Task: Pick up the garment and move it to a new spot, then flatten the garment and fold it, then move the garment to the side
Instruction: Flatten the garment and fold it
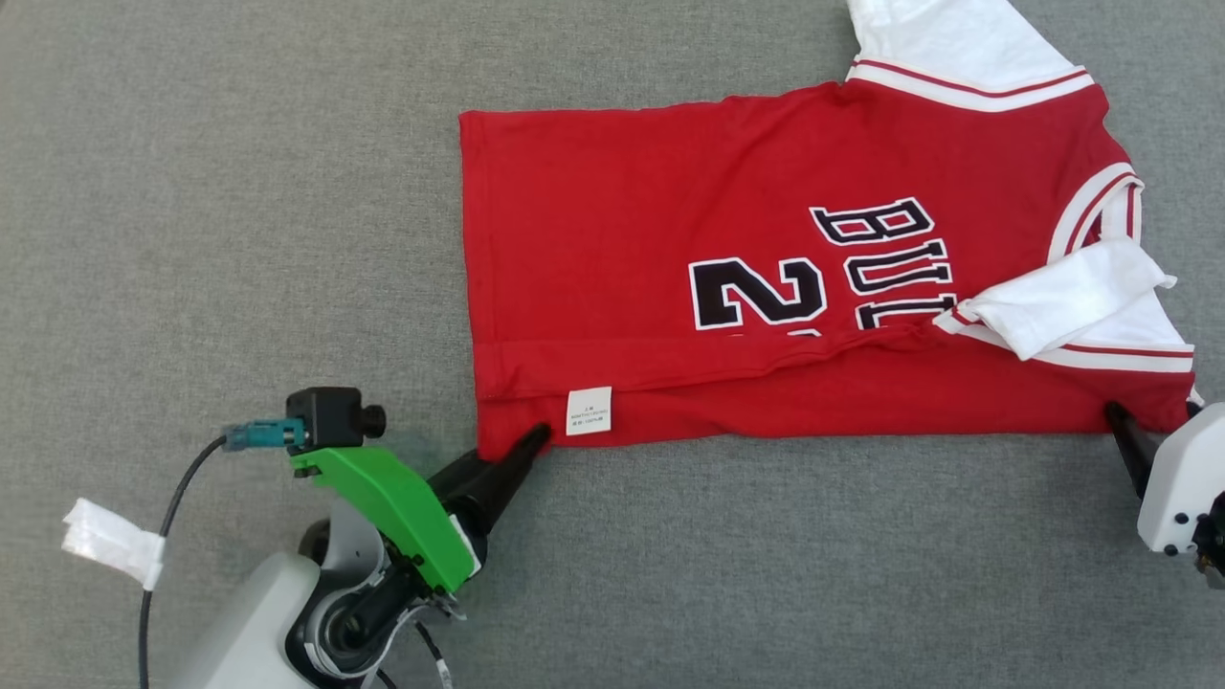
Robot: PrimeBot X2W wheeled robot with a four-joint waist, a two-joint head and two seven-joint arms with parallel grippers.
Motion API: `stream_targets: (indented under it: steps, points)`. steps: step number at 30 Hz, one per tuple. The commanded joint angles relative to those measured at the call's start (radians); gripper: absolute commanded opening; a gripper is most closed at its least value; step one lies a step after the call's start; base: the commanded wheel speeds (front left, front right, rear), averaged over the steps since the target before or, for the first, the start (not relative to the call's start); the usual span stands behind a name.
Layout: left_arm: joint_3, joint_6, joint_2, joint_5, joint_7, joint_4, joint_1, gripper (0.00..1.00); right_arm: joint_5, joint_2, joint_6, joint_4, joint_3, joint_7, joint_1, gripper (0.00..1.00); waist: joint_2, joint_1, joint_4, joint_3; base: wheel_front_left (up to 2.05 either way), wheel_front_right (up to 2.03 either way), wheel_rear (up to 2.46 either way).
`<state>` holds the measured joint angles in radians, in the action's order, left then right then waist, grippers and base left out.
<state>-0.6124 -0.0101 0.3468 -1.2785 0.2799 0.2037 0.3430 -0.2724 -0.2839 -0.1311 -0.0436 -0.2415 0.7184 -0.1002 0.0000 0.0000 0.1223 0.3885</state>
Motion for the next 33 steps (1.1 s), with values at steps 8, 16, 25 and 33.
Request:
stream_targets:
  steps: [8, 16, 25, 33]
  points:
    - [-0.008, -0.063, -0.022, -0.072, 0.049, 0.048, -0.016, 0.0, -0.1, -0.004, 0.001, 0.044, 0.024, 0.028, -0.013, 0.0, 0.0, 0.0, -0.002, -0.031, 0.0, 0.0, 0.0]
    - [0.023, -0.094, 0.089, -0.116, 0.099, -0.051, -0.068, 0.0, -0.224, -0.139, 0.001, -0.022, 0.009, 0.124, 0.054, 0.0, 0.0, 0.0, 0.0, -0.123, 0.0, 0.0, 0.0]
    - [-0.002, -0.025, 0.254, -0.133, 0.163, -0.312, -0.276, 0.0, -0.365, -0.255, 0.002, -0.157, -0.076, 0.393, 0.267, 0.0, 0.0, 0.0, -0.005, -0.223, 0.0, 0.0, 0.0]
    - [-0.048, 0.034, 0.213, -0.06, 0.053, -0.3, -0.411, 1.0, -0.326, -0.191, 0.002, -0.156, -0.104, 0.347, 0.406, 1.0, 0.0, 0.0, -0.012, -0.216, 0.0, 0.0, 0.0]
